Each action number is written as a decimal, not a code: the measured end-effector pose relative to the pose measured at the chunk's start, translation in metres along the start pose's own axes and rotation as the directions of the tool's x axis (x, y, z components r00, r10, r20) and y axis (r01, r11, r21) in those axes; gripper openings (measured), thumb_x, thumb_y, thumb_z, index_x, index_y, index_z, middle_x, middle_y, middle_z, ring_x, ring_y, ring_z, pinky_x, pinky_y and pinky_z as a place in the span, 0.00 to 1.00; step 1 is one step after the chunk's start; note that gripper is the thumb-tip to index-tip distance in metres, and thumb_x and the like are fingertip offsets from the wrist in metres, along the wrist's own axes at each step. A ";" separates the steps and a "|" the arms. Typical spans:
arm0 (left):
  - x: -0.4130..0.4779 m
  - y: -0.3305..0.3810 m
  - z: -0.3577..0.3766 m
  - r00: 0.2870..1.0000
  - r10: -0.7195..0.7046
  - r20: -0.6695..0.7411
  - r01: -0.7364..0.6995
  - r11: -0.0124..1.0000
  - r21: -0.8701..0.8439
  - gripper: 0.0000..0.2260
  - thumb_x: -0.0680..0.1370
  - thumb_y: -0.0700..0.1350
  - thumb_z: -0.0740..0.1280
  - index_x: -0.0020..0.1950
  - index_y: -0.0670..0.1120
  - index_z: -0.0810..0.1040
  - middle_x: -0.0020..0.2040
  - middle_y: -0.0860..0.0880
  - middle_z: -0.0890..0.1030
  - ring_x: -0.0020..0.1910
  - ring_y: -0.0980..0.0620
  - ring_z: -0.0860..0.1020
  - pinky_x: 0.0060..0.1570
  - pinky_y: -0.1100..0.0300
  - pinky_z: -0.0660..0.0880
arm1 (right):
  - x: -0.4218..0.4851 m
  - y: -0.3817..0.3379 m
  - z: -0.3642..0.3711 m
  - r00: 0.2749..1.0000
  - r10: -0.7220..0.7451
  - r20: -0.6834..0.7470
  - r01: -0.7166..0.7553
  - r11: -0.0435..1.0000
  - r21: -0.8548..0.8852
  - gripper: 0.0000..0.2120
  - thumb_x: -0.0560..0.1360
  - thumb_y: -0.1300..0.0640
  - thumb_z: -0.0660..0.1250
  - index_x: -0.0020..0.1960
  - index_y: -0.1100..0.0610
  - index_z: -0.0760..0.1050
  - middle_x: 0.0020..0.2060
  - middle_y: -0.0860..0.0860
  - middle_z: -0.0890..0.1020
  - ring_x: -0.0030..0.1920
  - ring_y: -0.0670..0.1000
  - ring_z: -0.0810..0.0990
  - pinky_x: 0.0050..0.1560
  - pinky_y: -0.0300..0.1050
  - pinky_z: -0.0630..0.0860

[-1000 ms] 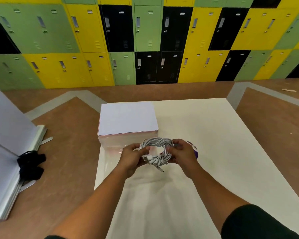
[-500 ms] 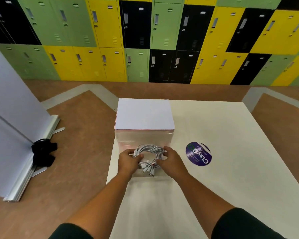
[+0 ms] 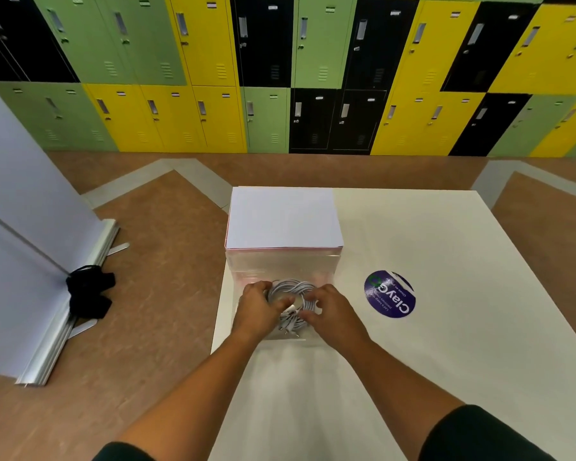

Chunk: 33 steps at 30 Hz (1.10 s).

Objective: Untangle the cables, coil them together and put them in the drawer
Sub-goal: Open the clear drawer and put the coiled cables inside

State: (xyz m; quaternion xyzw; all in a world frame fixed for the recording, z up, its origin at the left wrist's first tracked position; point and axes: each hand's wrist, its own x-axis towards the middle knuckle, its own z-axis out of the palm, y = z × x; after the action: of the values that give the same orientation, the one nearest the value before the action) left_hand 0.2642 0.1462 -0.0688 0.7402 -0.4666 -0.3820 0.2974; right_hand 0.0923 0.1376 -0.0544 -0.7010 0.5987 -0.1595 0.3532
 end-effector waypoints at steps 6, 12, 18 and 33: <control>-0.005 0.000 0.004 0.997 0.056 0.052 -0.063 0.988 0.140 0.32 0.68 0.54 0.80 0.68 0.48 0.75 0.64 0.49 0.73 0.63 0.49 0.74 0.64 0.53 0.74 | 0.003 0.004 0.012 1.000 -0.006 0.002 0.006 0.998 -0.060 0.16 0.73 0.50 0.74 0.59 0.55 0.79 0.57 0.47 0.71 0.53 0.50 0.79 0.54 0.44 0.76; -0.007 -0.008 0.003 0.990 0.118 0.077 -0.133 0.963 0.235 0.33 0.67 0.48 0.80 0.69 0.49 0.73 0.65 0.49 0.73 0.64 0.47 0.73 0.66 0.54 0.73 | 0.006 0.005 0.021 0.999 -0.008 0.054 0.016 0.990 -0.139 0.32 0.67 0.46 0.77 0.67 0.49 0.71 0.60 0.48 0.68 0.57 0.53 0.78 0.57 0.51 0.78; -0.009 -0.008 0.005 0.985 0.147 0.091 -0.166 0.949 0.269 0.32 0.70 0.52 0.78 0.71 0.49 0.71 0.68 0.49 0.73 0.65 0.47 0.73 0.66 0.53 0.73 | 0.007 0.006 0.026 0.997 0.017 0.070 -0.004 0.982 -0.186 0.35 0.66 0.44 0.76 0.70 0.50 0.68 0.63 0.50 0.66 0.58 0.55 0.78 0.57 0.51 0.78; -0.005 -0.011 0.000 0.979 0.099 0.177 -0.145 0.952 0.268 0.40 0.65 0.53 0.82 0.73 0.47 0.69 0.70 0.48 0.69 0.65 0.48 0.73 0.66 0.55 0.73 | 0.003 0.008 0.016 0.993 -0.013 0.117 0.038 0.976 -0.213 0.25 0.75 0.65 0.66 0.70 0.55 0.70 0.66 0.51 0.66 0.60 0.56 0.77 0.61 0.48 0.75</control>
State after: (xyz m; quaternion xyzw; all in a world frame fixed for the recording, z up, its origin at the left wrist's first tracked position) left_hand 0.2675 0.1551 -0.0763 0.7112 -0.5833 -0.3516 0.1742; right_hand 0.0977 0.1392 -0.0722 -0.7507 0.5820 -0.0579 0.3072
